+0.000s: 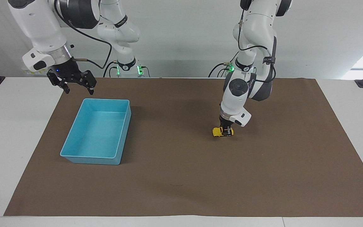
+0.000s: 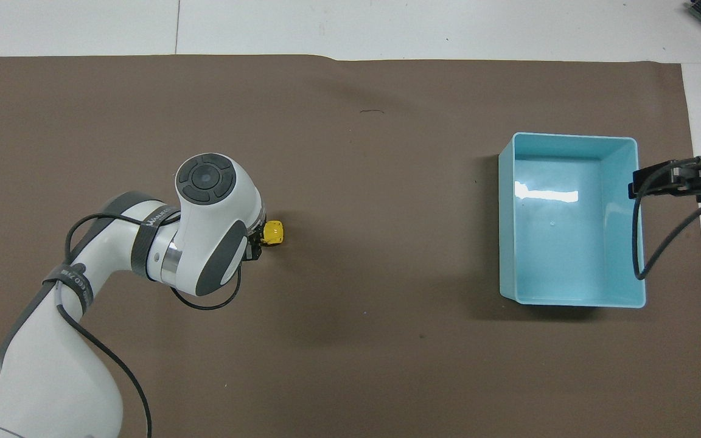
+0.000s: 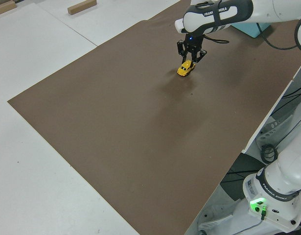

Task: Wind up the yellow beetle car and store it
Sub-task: 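Release the car and lift the left gripper so it drives off, then move the right gripper toward the car while the left gripper withdraws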

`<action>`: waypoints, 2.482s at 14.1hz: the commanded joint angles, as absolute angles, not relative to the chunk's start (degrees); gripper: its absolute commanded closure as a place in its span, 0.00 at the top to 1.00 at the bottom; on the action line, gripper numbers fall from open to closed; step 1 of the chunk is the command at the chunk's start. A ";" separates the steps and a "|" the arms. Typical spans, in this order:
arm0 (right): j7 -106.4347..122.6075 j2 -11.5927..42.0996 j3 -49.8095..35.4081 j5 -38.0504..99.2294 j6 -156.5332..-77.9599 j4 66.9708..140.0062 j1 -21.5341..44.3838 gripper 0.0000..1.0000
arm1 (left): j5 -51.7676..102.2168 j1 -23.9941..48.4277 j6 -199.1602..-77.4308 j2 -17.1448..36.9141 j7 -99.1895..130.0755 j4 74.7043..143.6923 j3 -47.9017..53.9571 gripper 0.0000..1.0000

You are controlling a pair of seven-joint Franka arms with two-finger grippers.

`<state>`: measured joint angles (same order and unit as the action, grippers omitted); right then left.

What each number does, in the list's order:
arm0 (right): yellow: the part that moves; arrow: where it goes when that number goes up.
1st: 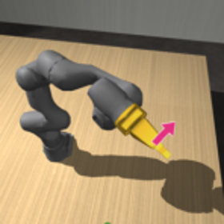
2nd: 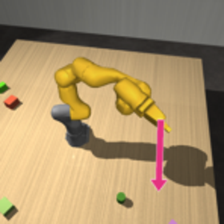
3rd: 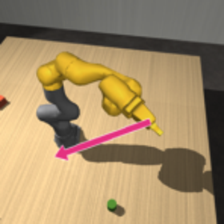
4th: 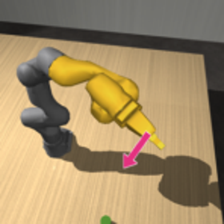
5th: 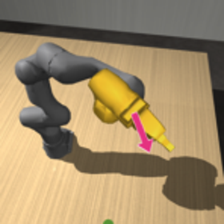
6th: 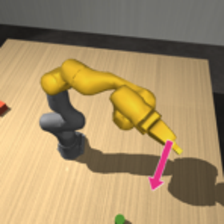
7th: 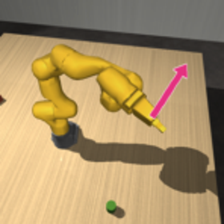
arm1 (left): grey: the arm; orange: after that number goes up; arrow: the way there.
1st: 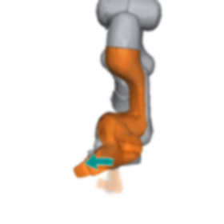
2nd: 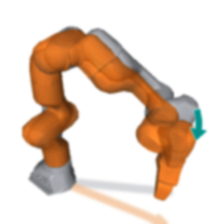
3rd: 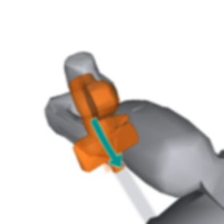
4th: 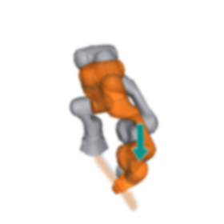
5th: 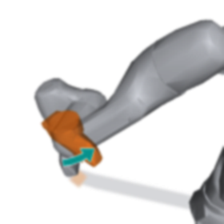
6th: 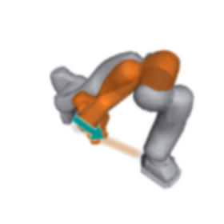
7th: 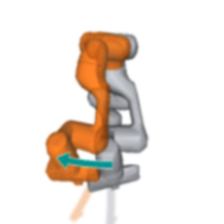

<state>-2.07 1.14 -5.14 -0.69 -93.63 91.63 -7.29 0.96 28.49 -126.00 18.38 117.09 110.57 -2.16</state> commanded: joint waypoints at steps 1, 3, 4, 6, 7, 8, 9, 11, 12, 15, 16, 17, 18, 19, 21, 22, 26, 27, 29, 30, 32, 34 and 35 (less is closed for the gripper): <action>-2.64 -0.26 -5.36 -0.18 -94.31 93.34 -7.65 1.00 | -1.14 26.98 -128.41 21.80 116.19 112.50 -2.46 0.46; -2.64 -0.26 -5.36 -0.18 -94.22 93.34 -7.65 1.00 | -1.14 26.89 -127.97 21.80 115.49 111.98 -2.55 1.00; -2.64 -0.26 -5.36 -0.18 -94.31 93.34 -7.65 1.00 | -1.14 26.89 -127.45 21.80 114.36 111.80 -2.55 1.00; -2.64 -0.26 -5.36 -0.18 -94.31 93.34 -7.65 1.00 | -1.23 26.46 -126.13 20.92 114.17 111.45 -2.81 1.00; -2.72 -0.26 -5.36 -0.18 -94.22 93.34 -7.65 1.00 | -1.23 26.02 -125.78 20.31 114.08 111.36 -2.73 1.00; -2.64 -0.18 -5.36 -0.18 -94.31 93.34 -7.65 1.00 | -1.23 25.67 -125.68 19.78 114.08 111.27 -2.72 1.00; -2.72 -0.26 -5.36 -0.18 -94.22 93.34 -7.65 1.00 | -1.23 25.66 -125.34 19.69 114.08 111.18 -2.72 1.00; -2.72 -0.26 -5.36 -0.18 -94.31 93.34 -7.65 1.00 | -1.23 25.40 -124.81 19.77 114.08 110.39 -2.72 1.00; -2.64 -0.18 -5.36 -0.18 -94.31 93.34 -7.65 1.00 | -1.23 25.40 -124.80 19.78 114.08 110.39 -2.72 1.00; -2.72 -0.26 -5.36 -0.18 -94.22 93.34 -7.65 1.00 | -1.23 25.40 -124.63 19.78 114.08 110.39 -2.72 1.00; -2.64 -0.26 -5.36 -0.18 -94.31 93.34 -7.65 1.00 | -1.23 25.40 -124.63 19.78 114.17 110.39 -2.72 1.00; -2.64 -0.18 -5.36 -0.18 -94.22 93.34 -7.65 1.00 | -1.23 25.40 -124.72 19.78 114.17 110.39 -2.72 1.00; -2.64 -0.26 -5.36 -0.18 -94.22 93.34 -7.65 1.00 | -1.23 25.40 -124.72 19.78 114.17 110.30 -2.72 1.00; -2.64 -0.26 -5.36 -0.18 -94.31 93.34 -7.65 1.00 | -1.23 25.40 -124.72 19.69 114.17 110.30 -2.72 1.00; -2.64 -0.26 -5.36 -0.18 -94.31 93.34 -7.65 1.00 | -1.23 25.40 -124.72 19.69 114.17 110.13 -2.72 1.00; -2.64 -0.26 -5.36 -0.09 -94.22 93.34 -7.65 1.00 | -1.23 25.40 -124.72 19.69 114.17 110.04 -2.72 1.00; -2.64 -0.26 -5.36 -0.09 -94.22 93.34 -7.65 1.00 | -1.23 25.40 -124.72 19.43 114.17 108.64 -2.81 1.00; -2.64 -0.26 -5.36 -0.17 -94.31 93.34 -7.65 1.00 | -1.23 25.40 -124.63 19.34 114.08 108.11 -2.81 1.00; -2.55 -0.18 -5.36 -0.18 -94.31 93.34 -7.65 1.00 | -1.23 25.23 -124.63 18.55 114.08 107.32 -2.81 1.00; -2.64 -0.09 -5.45 -0.09 -94.65 93.34 -7.65 1.00 | -1.23 24.88 -124.63 18.37 114.08 107.14 -2.90 1.00; -2.46 -0.18 -5.45 -0.09 -94.22 93.25 -7.56 1.00 | -1.23 24.44 -124.63 17.49 114.00 106.35 -2.99 1.00; -2.37 -0.17 -5.54 -0.18 -94.66 93.25 -7.47 1.00 | -1.23 23.30 -124.28 16.79 113.82 105.04 -2.90 1.00; -3.07 -0.09 -5.54 0.17 -94.31 93.25 -7.47 1.00 | -1.23 23.29 -123.49 16.61 113.82 104.16 -2.99 1.00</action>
<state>-2.07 1.14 -5.19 -0.64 -93.67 91.65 -7.18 -0.40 24.67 -125.83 17.76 114.54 105.48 -3.56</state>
